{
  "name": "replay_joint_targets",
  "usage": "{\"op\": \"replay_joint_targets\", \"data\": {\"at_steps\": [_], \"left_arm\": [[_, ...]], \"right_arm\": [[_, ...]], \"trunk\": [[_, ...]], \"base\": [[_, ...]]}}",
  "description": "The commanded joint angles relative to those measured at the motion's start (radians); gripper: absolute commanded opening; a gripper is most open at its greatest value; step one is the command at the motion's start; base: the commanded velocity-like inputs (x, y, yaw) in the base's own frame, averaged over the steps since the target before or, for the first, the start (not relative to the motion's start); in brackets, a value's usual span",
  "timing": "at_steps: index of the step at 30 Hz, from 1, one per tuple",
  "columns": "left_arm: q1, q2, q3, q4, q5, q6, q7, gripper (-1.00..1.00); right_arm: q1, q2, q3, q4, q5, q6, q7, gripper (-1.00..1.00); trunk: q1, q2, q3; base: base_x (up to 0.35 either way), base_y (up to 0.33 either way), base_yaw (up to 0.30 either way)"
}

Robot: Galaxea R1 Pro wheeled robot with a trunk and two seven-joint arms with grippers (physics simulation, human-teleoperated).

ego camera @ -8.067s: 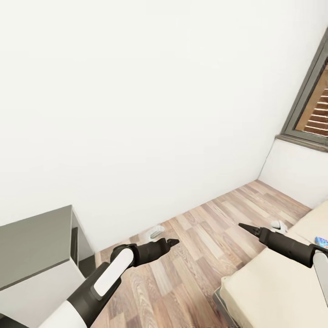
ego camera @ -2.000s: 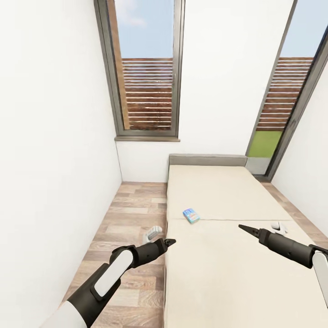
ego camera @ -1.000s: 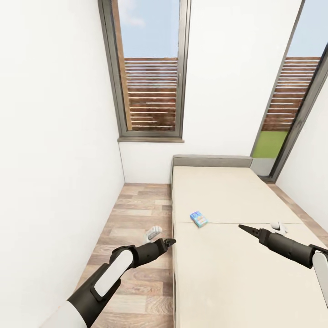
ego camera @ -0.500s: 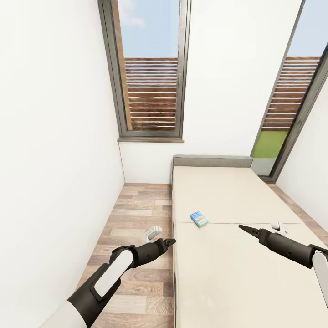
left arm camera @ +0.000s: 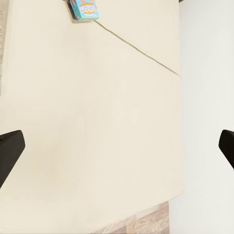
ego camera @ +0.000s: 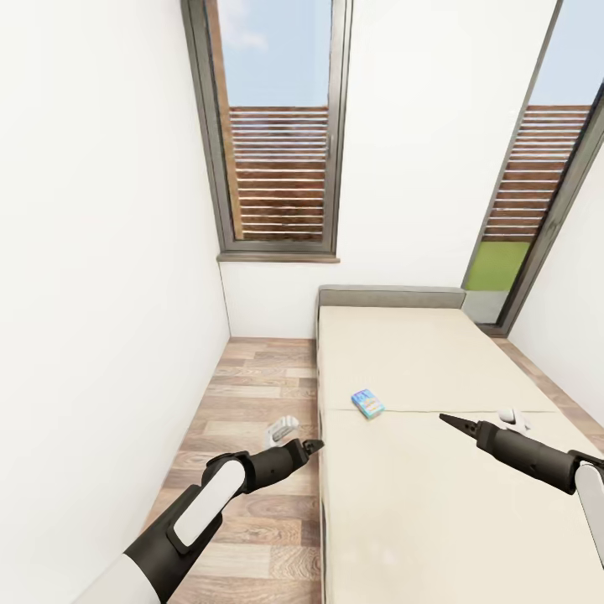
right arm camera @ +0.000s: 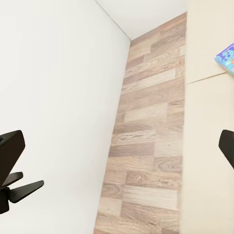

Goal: Put all the toys in the child's room - the three board games (two on the bed and one on the table), the two jigsaw puzzles on the table, and the tennis ball on the table - inside the toy box on the table in the child's room.

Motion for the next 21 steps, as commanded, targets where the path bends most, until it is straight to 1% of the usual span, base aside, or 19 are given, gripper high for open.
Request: {"op": "replay_joint_targets", "data": {"at_steps": [1,8,21], "left_arm": [[-0.001,0.001,-0.002,-0.002,0.011,0.0,0.009,1.0],[-0.001,0.001,-0.002,-0.002,0.011,0.0,0.009,1.0],[-0.001,0.001,-0.002,-0.002,0.011,0.0,0.009,1.0]], "right_arm": [[-0.001,0.0,-0.001,0.0,0.003,0.005,0.006,1.0],[-0.001,0.0,-0.001,0.0,0.003,0.005,0.006,1.0],[-0.001,0.0,-0.001,0.0,0.003,0.005,0.006,1.0]], "trunk": [[0.001,-0.002,-0.002],[0.001,-0.002,-0.002],[0.001,-0.002,-0.002]], "base": [[0.0,0.132,0.0],[0.0,0.187,0.0],[0.0,0.26,0.0]]}}
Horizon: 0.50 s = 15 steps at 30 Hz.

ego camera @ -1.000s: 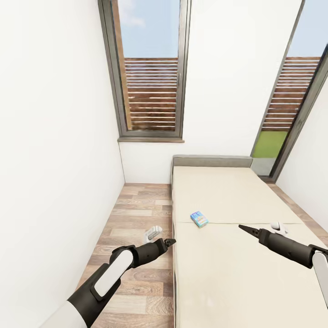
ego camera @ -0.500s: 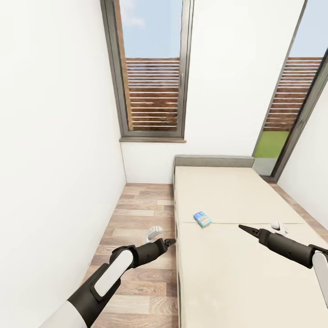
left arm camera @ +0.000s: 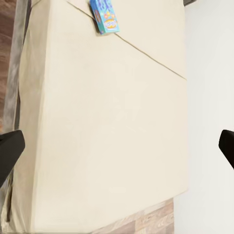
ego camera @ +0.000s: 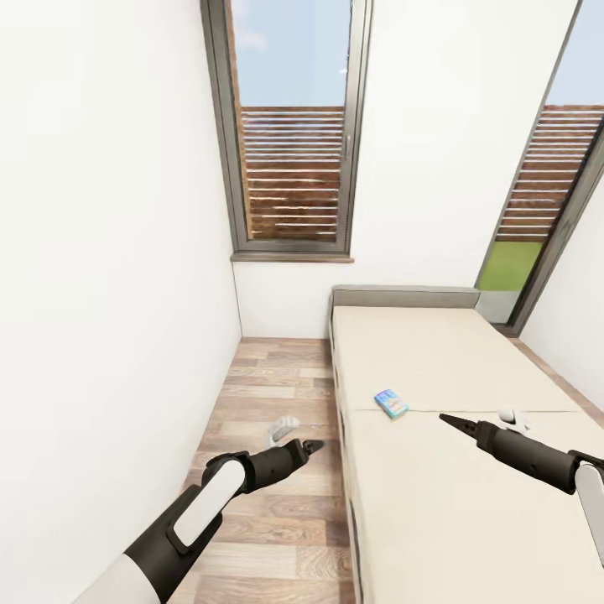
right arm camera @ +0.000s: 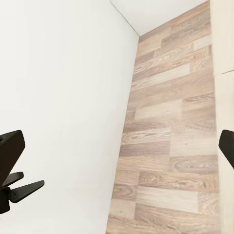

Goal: Put all the toys in the child's room - the three board games (two on the bed and one on the table), the two jigsaw puzzles on the table, and the tennis ball on the table - inside the toy box on the table in the child's room.

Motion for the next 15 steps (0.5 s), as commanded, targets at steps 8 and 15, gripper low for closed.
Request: {"op": "replay_joint_targets", "data": {"at_steps": [8,15], "left_arm": [[-0.001,0.001,-0.002,-0.002,0.011,0.0,0.009,1.0],[-0.001,0.001,-0.002,-0.002,0.011,0.0,0.009,1.0]], "right_arm": [[-0.001,0.0,-0.001,-0.001,0.004,0.005,0.006,1.0],[-0.001,0.0,-0.001,-0.001,0.004,0.005,0.006,1.0]], "trunk": [[0.001,-0.002,-0.002],[0.001,-0.002,-0.002]], "base": [[0.0,0.283,0.0],[0.0,0.287,0.0]]}}
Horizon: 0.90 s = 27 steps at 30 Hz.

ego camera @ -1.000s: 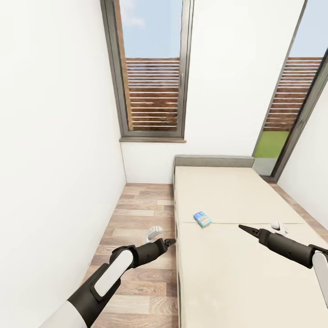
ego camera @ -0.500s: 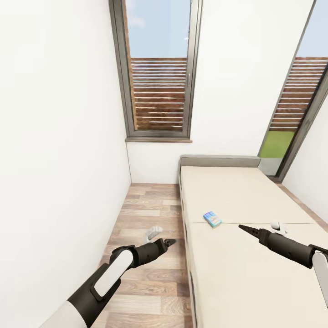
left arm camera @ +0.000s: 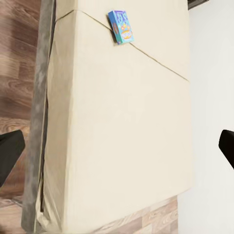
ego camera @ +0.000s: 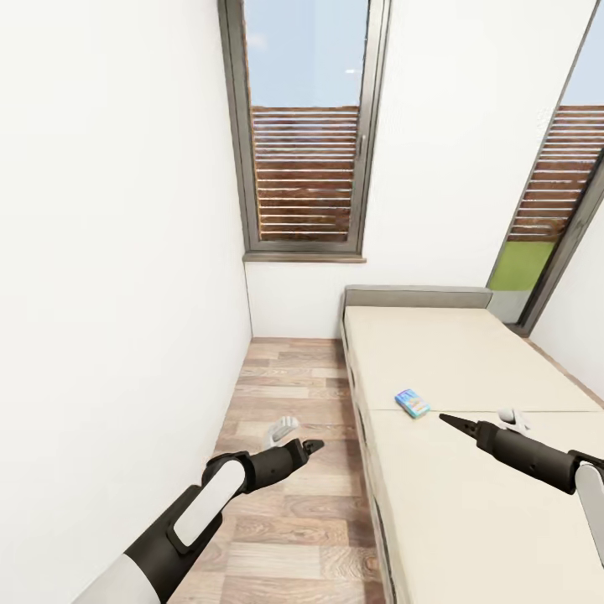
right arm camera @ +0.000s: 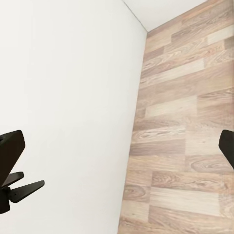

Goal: Put all the toys in the child's room - the three board games (two on the bed and one on the table), the two jigsaw puzzles on the table, and the tennis ball on the table - inside the toy box on the table in the child's room.

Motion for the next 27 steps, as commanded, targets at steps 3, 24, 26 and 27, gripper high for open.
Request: {"op": "replay_joint_targets", "data": {"at_steps": [3,24,26,27], "left_arm": [[-0.001,0.001,-0.003,-0.002,0.011,-0.001,0.009,1.0],[-0.001,0.001,-0.003,-0.002,0.01,-0.001,0.009,1.0],[-0.001,0.001,-0.003,-0.002,0.01,-0.001,0.009,1.0],[-0.001,0.001,-0.003,-0.002,0.01,-0.001,0.009,1.0]], "right_arm": [[-0.001,0.0,-0.001,-0.001,0.004,0.005,0.006,1.0],[-0.001,0.0,-0.001,-0.001,0.004,0.005,0.006,1.0],[-0.001,0.0,-0.001,-0.001,0.004,0.005,0.006,1.0],[-0.001,0.0,-0.001,-0.001,0.004,0.005,0.006,1.0]], "trunk": [[0.001,-0.002,-0.002],[0.001,-0.002,-0.002],[0.001,-0.002,-0.002],[0.001,-0.002,-0.002]], "base": [[0.0,0.275,0.0],[0.0,0.081,0.0],[0.0,0.012,0.0],[0.0,0.01,0.0]]}}
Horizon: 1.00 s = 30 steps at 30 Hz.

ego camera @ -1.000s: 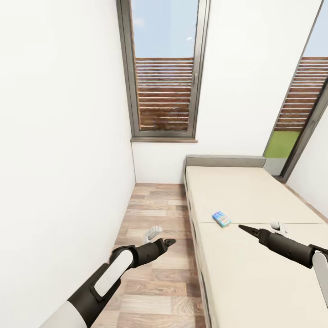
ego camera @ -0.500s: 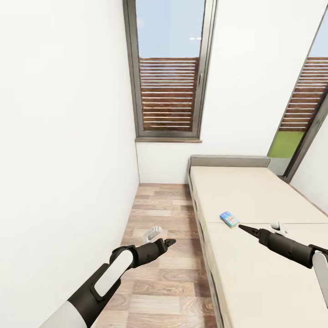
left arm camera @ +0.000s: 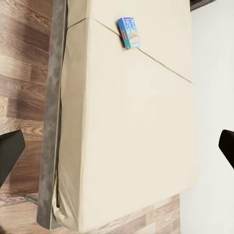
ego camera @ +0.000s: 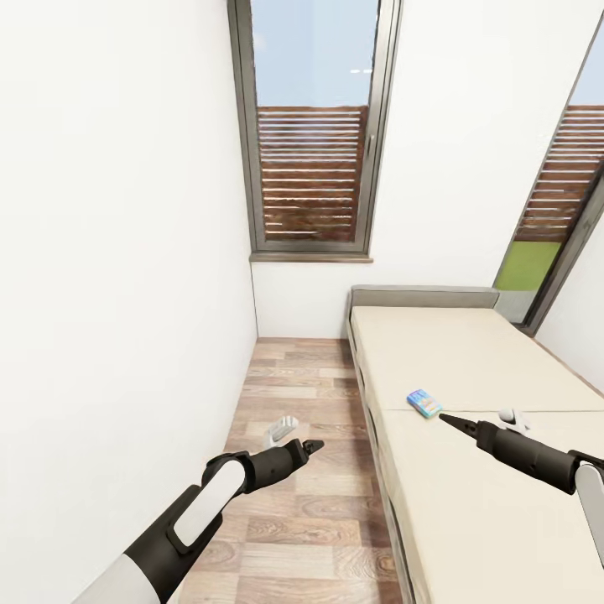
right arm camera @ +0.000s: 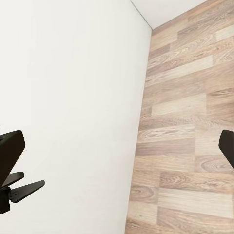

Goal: Put all the toys in the child's room - the three board games (two on the bed and one on the table), the two jigsaw puzzles on the table, and the tennis ball on the table - inside the toy box on the table in the child's room.

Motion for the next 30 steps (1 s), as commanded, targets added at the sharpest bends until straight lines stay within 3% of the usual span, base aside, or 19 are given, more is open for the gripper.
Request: {"op": "replay_joint_targets", "data": {"at_steps": [1,30], "left_arm": [[-0.001,0.001,-0.002,-0.002,0.011,0.0,0.009,1.0],[-0.001,0.001,-0.002,-0.002,0.011,0.0,0.009,1.0]], "right_arm": [[-0.001,0.0,-0.001,0.0,0.003,0.004,0.006,1.0],[-0.001,0.0,-0.001,0.0,0.003,0.004,0.006,1.0]], "trunk": [[0.001,-0.002,-0.002],[0.001,-0.002,-0.002]], "base": [[0.0,0.008,0.0],[0.0,0.013,0.0]]}}
